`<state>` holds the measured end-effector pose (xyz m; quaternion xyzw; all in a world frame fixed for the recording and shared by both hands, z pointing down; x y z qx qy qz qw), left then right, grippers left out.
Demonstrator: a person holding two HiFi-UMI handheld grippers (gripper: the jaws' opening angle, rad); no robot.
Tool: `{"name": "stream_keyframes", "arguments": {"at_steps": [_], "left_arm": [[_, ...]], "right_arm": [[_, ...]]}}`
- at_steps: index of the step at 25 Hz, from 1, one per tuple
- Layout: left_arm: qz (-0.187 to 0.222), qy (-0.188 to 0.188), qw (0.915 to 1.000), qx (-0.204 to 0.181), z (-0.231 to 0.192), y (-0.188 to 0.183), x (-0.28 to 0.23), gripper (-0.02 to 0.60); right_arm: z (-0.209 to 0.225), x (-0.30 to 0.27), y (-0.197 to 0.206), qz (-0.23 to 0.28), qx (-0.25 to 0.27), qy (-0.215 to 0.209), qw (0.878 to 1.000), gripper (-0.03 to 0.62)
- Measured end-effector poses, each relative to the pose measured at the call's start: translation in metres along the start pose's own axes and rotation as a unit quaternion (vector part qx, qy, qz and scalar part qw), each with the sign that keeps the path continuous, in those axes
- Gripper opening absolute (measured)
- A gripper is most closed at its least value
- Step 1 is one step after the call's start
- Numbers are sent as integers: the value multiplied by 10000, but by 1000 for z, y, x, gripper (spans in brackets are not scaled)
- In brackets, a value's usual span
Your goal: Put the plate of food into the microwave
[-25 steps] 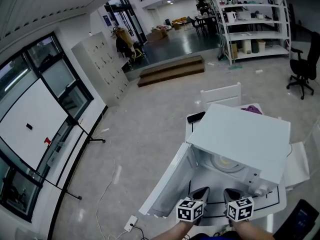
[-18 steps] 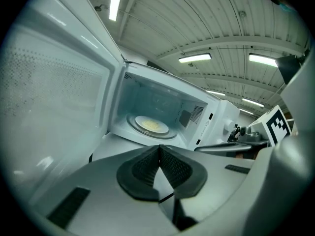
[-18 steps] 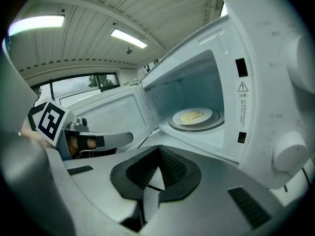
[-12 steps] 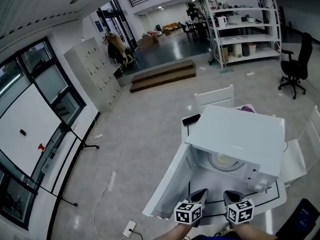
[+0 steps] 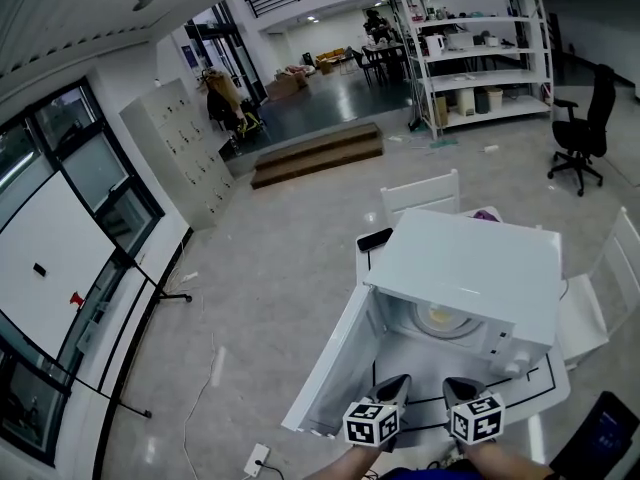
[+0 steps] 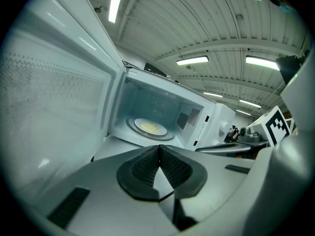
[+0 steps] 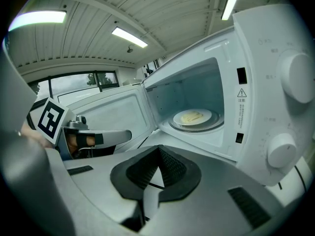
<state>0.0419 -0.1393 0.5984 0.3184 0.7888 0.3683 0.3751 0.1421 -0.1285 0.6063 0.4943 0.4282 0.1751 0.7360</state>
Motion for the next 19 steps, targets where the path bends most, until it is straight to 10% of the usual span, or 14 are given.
{"name": "stream_keyframes", "arguments": {"at_steps": [19], "left_arm": [[64, 74, 10000, -8, 6, -10, 2, 6]], "right_arm": [[-7, 10, -3, 34, 47, -26, 10000, 0]]}}
Point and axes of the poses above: the fingertips, and each gripper's own axes: x backward along the fingers, z to its right, y out of its underside, the point moved 1 cm from there along x, backward along the fingers, and after that the axes turned 8 degrees about x, right-handed, at the moved point
